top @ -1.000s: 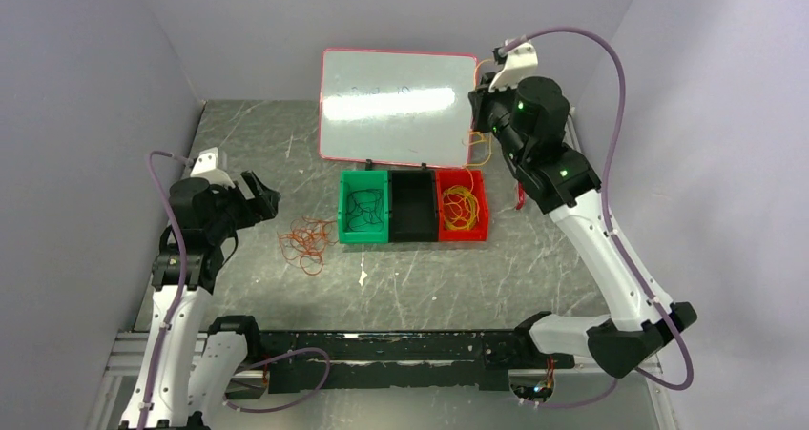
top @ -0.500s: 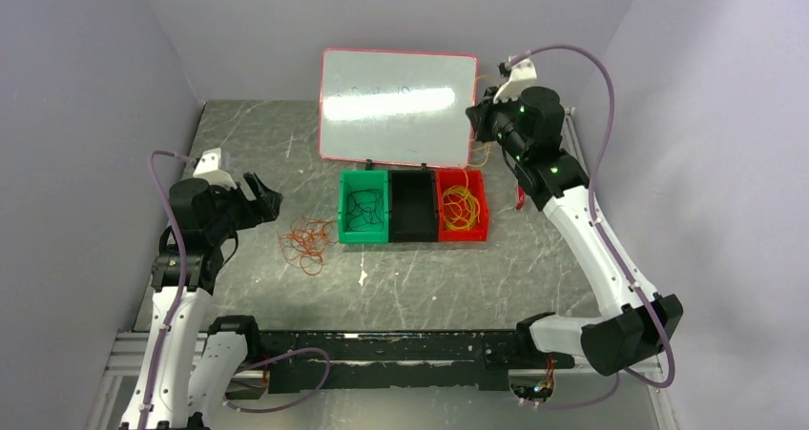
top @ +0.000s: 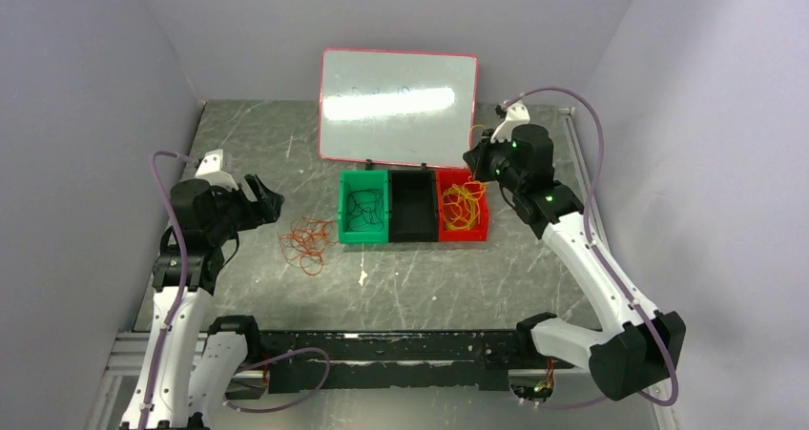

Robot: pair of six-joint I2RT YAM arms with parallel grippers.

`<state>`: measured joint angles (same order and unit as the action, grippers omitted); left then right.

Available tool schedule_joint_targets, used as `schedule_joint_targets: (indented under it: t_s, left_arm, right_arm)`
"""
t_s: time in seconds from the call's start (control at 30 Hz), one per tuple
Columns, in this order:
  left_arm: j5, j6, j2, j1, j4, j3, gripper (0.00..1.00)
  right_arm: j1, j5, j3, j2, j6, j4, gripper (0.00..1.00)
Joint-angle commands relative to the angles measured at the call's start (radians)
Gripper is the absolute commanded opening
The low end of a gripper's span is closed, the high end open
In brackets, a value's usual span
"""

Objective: Untangle the cables

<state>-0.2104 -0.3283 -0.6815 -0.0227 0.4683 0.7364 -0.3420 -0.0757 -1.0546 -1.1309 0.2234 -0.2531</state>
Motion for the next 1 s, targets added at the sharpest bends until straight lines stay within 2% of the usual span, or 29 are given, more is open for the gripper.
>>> schedule_joint_targets:
  t_s: [0.0, 0.5, 0.77, 0.97]
  left_arm:
    - [-0.027, 0.014, 0.013, -0.01, -0.026, -0.007, 0.82]
    - [-0.035, 0.015, 0.008, -0.01, -0.034, -0.015, 0.81]
    - [-0.037, 0.017, 0.008, -0.01, -0.035, -0.015, 0.81]
    - [-0.039, 0.015, 0.007, -0.01, -0.037, -0.016, 0.81]
  right_arm:
    - [0.007, -0.033, 0.042, -0.017, 0.018, 0.024, 0.0]
    - [0.019, -0.15, 0.123, -0.121, 0.016, 0.056, 0.0]
    - [0.042, -0.246, 0.142, -0.247, -0.008, 0.081, 0.0]
    - [0.049, -0.203, 0.118, -0.339, -0.018, 0.076, 0.0]
